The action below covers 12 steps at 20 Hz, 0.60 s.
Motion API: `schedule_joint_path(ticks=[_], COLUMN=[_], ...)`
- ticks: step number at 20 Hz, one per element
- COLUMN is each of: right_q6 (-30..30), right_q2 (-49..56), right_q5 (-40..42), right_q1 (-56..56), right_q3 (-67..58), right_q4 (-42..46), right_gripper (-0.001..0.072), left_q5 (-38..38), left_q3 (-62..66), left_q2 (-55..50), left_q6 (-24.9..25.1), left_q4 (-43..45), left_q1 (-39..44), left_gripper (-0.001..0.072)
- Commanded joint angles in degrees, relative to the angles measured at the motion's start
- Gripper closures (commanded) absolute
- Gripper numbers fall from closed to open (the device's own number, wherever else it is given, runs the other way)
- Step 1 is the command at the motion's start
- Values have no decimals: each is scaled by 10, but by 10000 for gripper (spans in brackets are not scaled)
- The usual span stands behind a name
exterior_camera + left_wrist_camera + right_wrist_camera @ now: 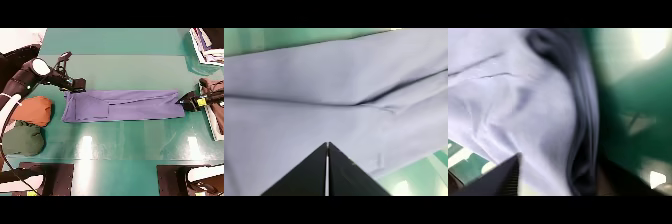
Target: Fold the shirts.
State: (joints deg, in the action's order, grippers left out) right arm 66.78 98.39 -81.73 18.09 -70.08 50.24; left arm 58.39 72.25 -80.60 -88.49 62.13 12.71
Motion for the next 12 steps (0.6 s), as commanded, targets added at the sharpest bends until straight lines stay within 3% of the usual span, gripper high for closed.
schedule_joint_path(ticks=[1,2,3,8,12], right_q6=[-29,-41,-43,-40,0], right_q2=[6,-2,-14,-114,-171], right_q5=[29,29,29,-6,-12], right_q1=[-33,-39,-41,-61,-138], right_q3=[8,8,8,-45,-140], right_q4=[-23,-24,-28,-92,-121], right_gripper=[475,654,695,695,696], left_q5=[-31,-46,-63,-82,-75], left_q3=[0,0,2,85,171], left_q2=[-21,-30,-43,-146,-224], left_q6=[-20,-22,-22,-19,-20], left_q4=[-16,-21,-35,-89,-97], left_q1=[47,61,73,122,168], left_gripper=[681,681,681,681,681])
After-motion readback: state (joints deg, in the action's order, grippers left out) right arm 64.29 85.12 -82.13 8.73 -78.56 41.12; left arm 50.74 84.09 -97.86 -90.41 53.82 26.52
